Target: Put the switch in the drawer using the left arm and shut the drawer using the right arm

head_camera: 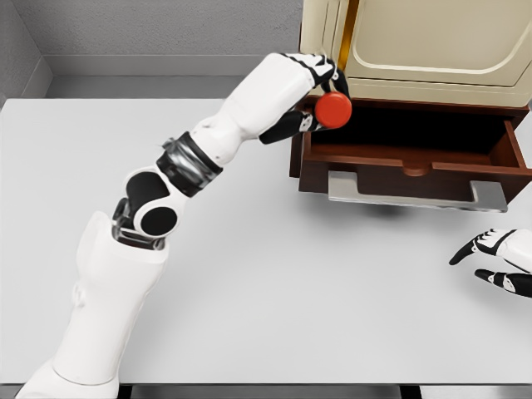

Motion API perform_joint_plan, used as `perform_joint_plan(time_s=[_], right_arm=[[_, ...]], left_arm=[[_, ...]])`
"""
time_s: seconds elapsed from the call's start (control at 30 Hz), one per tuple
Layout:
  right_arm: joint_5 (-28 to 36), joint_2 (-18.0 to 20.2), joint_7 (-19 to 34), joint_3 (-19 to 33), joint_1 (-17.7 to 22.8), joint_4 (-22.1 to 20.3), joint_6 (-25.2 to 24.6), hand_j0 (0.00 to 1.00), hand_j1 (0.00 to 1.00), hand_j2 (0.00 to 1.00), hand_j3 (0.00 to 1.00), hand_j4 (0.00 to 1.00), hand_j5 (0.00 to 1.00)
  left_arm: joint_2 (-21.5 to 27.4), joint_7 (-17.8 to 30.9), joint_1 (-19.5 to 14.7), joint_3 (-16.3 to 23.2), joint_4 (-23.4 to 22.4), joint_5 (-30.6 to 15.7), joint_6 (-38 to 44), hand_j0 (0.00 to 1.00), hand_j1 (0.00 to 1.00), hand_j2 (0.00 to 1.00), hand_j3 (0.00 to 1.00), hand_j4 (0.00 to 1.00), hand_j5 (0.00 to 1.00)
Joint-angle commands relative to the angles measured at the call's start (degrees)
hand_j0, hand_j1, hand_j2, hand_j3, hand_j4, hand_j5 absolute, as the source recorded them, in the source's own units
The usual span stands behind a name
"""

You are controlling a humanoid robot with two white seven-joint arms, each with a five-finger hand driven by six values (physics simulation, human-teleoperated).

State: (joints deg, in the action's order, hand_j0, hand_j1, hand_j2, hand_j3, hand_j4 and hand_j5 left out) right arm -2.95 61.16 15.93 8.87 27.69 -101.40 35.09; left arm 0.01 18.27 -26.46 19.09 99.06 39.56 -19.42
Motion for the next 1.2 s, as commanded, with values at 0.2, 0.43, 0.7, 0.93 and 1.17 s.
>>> perform_joint_plan(time_s=[0.2, 0.43, 0.7, 0.93, 1.17], right_arm=[[0.5, 0.1, 0.0, 0.0, 0.0, 0.0, -0.1, 0.59, 0.59, 0.59, 0.59, 0.59, 0.59], [0.5, 0.3, 0.0, 0.0, 0.0, 0.0, -0.1, 0.59, 0.59, 0.59, 0.59, 0.59, 0.59], [0.5, 0.6, 0.0, 0.0, -0.2, 0.0, -0.1, 0.59, 0.59, 0.59, 0.59, 0.59, 0.59], [1.9, 0.9, 0.0, 0.1, -0.3, 0.1, -0.1, 0.60, 0.60, 0.60, 0.60, 0.60, 0.60], [2.2, 1.2, 0.2, 0.3, -0.4, 0.1, -0.1, 0.60, 0.60, 0.60, 0.60, 0.60, 0.60]], left_arm=[[0.0, -0.1, -1.1, 1.4, -2.2, 5.3, 1.7, 0.30, 0.30, 0.30, 0.30, 0.30, 0.30], [0.0, -0.2, -2.3, 3.8, -3.1, 9.4, 1.8, 0.30, 0.30, 0.30, 0.30, 0.30, 0.30], [0.0, -0.2, -3.2, 4.6, -3.8, 13.5, 1.8, 0.30, 0.30, 0.30, 0.30, 0.30, 0.30], [0.0, -0.2, -3.7, 5.1, -4.1, 14.0, 1.8, 0.36, 0.36, 0.36, 0.36, 0.36, 0.36], [0.0, -0.2, -3.8, 5.5, -4.1, 16.1, 3.9, 0.63, 0.63, 0.63, 0.63, 0.63, 0.63]])
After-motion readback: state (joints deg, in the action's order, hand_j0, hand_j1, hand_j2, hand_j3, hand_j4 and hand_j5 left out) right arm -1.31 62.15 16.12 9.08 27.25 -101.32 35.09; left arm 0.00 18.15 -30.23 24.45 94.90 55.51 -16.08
